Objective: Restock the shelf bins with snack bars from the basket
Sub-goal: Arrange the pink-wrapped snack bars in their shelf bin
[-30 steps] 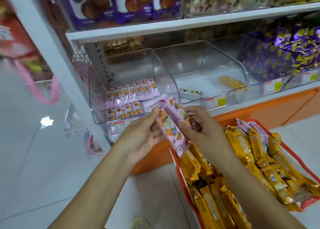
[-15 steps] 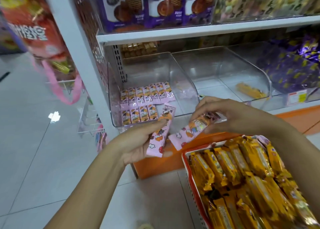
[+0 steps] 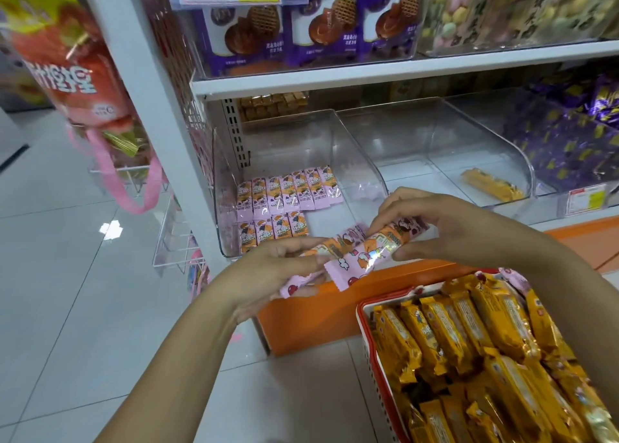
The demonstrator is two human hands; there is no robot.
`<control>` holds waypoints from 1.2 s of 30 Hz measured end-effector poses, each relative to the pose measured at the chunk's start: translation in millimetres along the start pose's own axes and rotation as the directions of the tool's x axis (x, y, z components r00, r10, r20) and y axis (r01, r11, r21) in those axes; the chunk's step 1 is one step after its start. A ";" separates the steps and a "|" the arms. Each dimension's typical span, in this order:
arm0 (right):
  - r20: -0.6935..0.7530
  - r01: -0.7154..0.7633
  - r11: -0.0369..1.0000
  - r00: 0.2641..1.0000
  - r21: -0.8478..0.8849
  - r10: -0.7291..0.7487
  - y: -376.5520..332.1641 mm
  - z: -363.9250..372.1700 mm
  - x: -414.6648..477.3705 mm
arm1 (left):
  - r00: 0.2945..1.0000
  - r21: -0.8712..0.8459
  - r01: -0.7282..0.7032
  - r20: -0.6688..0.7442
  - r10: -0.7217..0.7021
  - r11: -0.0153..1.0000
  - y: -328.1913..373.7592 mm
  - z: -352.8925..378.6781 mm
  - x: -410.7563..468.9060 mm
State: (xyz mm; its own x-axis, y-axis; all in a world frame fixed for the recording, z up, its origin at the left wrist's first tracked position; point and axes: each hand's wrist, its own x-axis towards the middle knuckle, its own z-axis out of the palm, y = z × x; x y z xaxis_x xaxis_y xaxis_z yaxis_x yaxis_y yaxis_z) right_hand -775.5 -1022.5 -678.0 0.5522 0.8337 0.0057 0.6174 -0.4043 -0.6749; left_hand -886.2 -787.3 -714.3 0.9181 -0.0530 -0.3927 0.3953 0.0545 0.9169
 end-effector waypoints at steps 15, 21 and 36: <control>-0.027 0.057 0.928 0.997 -0.369 -0.072 -15.1 28.7 5.3 | 0.999 -0.256 0.042 -0.013 -0.047 0.966 8.7 10.9 -3.1; 0.007 0.016 0.909 1.000 -0.417 -0.015 -33.6 26.2 25.1 | 0.997 -0.432 -0.025 -0.075 -0.009 0.901 13.8 4.1 4.4; -0.122 -0.547 0.551 0.770 -0.631 0.626 4.2 76.9 155.4 | 0.788 0.830 -0.013 -0.335 0.516 0.558 -11.3 -20.2 19.3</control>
State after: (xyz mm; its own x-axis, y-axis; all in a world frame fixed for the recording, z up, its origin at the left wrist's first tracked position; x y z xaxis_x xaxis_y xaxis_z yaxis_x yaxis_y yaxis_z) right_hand -730.2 -865.7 -736.7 0.8799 0.3435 -0.3283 0.3913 -0.9158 0.0907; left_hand -872.4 -768.8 -733.7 0.9369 0.3205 0.1400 0.1865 -0.7964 0.5753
